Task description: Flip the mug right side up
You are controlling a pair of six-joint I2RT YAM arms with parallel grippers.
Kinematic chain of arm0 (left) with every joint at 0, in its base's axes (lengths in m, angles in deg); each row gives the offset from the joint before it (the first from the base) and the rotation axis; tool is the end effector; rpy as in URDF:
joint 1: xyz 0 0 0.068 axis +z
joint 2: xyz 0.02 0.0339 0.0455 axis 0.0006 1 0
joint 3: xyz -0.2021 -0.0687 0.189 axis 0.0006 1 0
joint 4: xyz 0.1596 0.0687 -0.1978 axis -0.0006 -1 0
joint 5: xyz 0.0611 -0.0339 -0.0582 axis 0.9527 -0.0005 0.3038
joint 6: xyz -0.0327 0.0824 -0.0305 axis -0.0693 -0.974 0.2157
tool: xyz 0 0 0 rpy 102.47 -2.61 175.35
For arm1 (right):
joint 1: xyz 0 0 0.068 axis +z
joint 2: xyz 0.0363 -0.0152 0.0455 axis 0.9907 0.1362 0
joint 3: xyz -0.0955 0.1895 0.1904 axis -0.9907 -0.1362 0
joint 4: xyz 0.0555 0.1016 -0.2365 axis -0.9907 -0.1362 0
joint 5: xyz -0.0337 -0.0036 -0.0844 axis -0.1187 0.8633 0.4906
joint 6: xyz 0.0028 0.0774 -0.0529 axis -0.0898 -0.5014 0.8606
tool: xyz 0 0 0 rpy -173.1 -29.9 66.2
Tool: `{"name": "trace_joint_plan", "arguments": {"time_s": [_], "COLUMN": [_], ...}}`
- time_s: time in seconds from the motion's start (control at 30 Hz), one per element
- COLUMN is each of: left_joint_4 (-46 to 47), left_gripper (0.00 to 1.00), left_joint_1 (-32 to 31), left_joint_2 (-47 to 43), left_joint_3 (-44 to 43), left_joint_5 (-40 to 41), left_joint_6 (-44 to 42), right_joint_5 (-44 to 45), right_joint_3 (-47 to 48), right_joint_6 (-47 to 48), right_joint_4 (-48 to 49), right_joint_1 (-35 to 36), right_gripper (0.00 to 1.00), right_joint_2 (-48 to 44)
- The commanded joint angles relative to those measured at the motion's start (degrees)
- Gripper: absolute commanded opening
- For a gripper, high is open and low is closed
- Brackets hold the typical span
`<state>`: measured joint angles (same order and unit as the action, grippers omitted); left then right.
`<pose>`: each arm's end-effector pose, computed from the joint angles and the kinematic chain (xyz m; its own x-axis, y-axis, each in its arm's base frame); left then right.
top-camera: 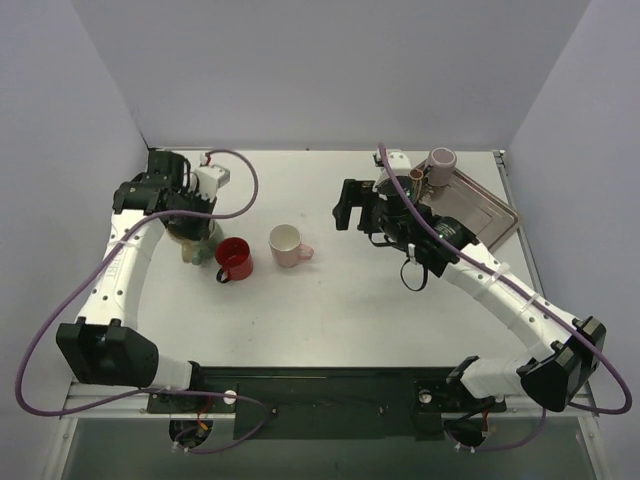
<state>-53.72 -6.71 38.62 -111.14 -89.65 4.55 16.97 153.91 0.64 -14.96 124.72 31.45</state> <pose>0.3055 -0.0548 0.3543 -0.6980 0.3573 -0.6205 0.4583 0.8888 -0.0038 0.2672 0.2295 0.3965 -0.3922 0.2455 -0.8865 -0.4410 0.7956 0.4154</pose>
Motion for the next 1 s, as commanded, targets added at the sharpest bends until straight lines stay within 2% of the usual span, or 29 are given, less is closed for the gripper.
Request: {"name": "trace_joint_plan", "arguments": {"time_s": [0.0,0.17,0.43,0.6,0.7,0.73,0.77,0.8,0.83,0.9,0.93,0.97], "left_joint_4": [-8.60,-7.64,0.18,4.05,5.29,4.77,4.41,3.71,3.36,2.04,0.82,-0.06], "left_gripper": [0.00,0.00,0.00,0.00,0.00,0.09,0.23,0.30,0.43,0.55,0.57,0.64], "left_joint_1": [5.33,11.48,16.32,16.41,17.02,17.46,17.99,18.25,18.78,19.48,19.75,20.19], "left_joint_2": [-3.57,-5.51,1.25,2.48,3.71,3.98,4.07,3.72,3.37,2.32,1.35,0.65], "left_joint_3": [8.93,17.21,27.94,31.45,32.17,32.25,32.17,32.25,32.17,31.55,30.77,30.15], "left_joint_5": [12.20,11.24,6.85,6.13,5.88,5.01,4.21,3.08,2.72,2.45,2.01,1.40], "left_joint_6": [-16.08,-19.78,-19.70,-19.96,-20.05,-20.31,-21.18,-21.63,-22.33,-22.95,-23.38,-23.65], "right_joint_5": [2.45,3.59,3.94,5.78,10.78,10.97,10.02,9.40,8.87,8.25,8.34,8.16], "right_joint_3": [-0.69,-3.51,-3.52,1.13,4.30,6.74,8.42,11.39,13.42,18.35,21.59,23.01], "right_joint_6": [3.74,4.52,5.93,7.34,8.39,8.57,8.66,8.66,8.22,7.35,6.99,6.29], "right_joint_4": [-6.72,-5.67,-5.05,-3.29,-1.45,-1.44,-1.70,-2.23,-3.28,-4.69,-5.04,-5.83], "right_joint_1": [-6.40,-9.58,-15.81,-24.42,-26.90,-28.03,-28.56,-29.27,-29.71,-30.59,-31.03,-31.20], "right_gripper": [0.95,0.95,0.99,1.00,1.00,1.00,1.00,1.00,1.00,0.99,0.99,0.98], "right_joint_2": [-1.98,-3.04,-1.11,5.03,12.04,13.90,17.23,19.26,22.59,27.42,28.85,31.91]}}
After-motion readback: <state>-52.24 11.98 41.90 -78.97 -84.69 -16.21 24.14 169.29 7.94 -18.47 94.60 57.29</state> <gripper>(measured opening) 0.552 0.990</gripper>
